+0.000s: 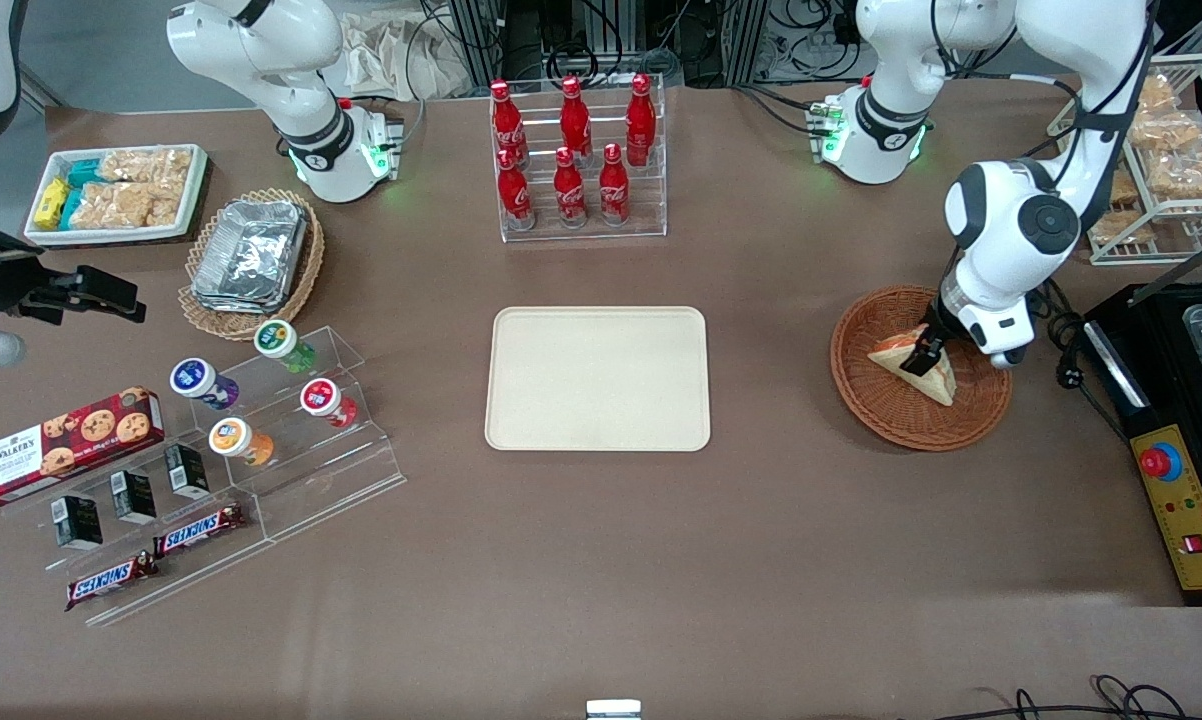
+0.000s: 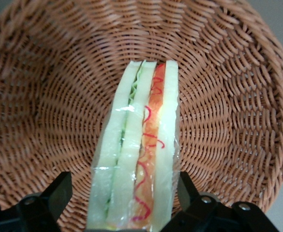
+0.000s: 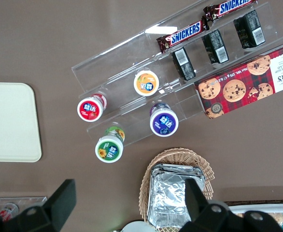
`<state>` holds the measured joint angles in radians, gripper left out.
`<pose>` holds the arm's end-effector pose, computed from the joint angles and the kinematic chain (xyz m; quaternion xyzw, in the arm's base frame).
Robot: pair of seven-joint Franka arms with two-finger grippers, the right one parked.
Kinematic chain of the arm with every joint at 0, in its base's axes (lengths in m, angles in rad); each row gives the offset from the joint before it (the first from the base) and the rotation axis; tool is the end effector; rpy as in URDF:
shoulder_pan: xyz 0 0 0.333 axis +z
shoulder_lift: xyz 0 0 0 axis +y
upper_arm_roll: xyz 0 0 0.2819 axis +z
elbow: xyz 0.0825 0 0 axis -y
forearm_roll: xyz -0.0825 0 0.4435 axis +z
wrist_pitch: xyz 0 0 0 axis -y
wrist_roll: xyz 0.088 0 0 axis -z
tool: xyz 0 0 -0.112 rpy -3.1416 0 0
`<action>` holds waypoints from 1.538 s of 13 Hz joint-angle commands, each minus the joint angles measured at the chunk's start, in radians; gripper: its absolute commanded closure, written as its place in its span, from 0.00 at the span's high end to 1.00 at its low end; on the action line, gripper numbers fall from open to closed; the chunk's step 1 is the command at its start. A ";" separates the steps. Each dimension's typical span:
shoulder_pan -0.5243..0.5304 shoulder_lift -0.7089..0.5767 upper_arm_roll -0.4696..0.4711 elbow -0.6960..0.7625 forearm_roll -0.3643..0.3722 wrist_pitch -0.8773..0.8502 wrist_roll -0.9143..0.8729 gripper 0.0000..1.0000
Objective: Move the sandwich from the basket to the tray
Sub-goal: 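Lift the sandwich out of the basket with the left gripper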
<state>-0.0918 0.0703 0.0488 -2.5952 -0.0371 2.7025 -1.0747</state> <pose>0.4704 -0.0185 0.1434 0.8614 0.5075 0.0123 0.0153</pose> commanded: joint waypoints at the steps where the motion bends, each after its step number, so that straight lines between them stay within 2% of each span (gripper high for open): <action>1: -0.017 0.016 -0.006 -0.011 0.005 0.091 -0.085 0.00; 6: -0.037 -0.001 -0.003 0.003 0.014 0.074 -0.057 0.00; 7: -0.037 -0.024 -0.003 0.012 0.017 0.041 -0.039 0.00; 10: -0.035 -0.113 -0.001 0.093 0.025 -0.203 0.115 0.00; 12: -0.034 -0.147 -0.001 0.214 0.042 -0.408 0.188 0.00; 14: -0.035 -0.146 -0.004 0.414 0.069 -0.695 0.292 0.00; 16: -0.040 -0.136 -0.012 0.603 0.069 -0.905 0.418 0.00; 18: -0.040 -0.136 -0.087 0.722 0.068 -1.021 0.469 0.00; 20: -0.040 -0.118 -0.195 0.817 0.068 -1.064 0.472 0.00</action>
<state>-0.1286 -0.0919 -0.0590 -1.8814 0.0167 1.6916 -0.6186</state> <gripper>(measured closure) 0.753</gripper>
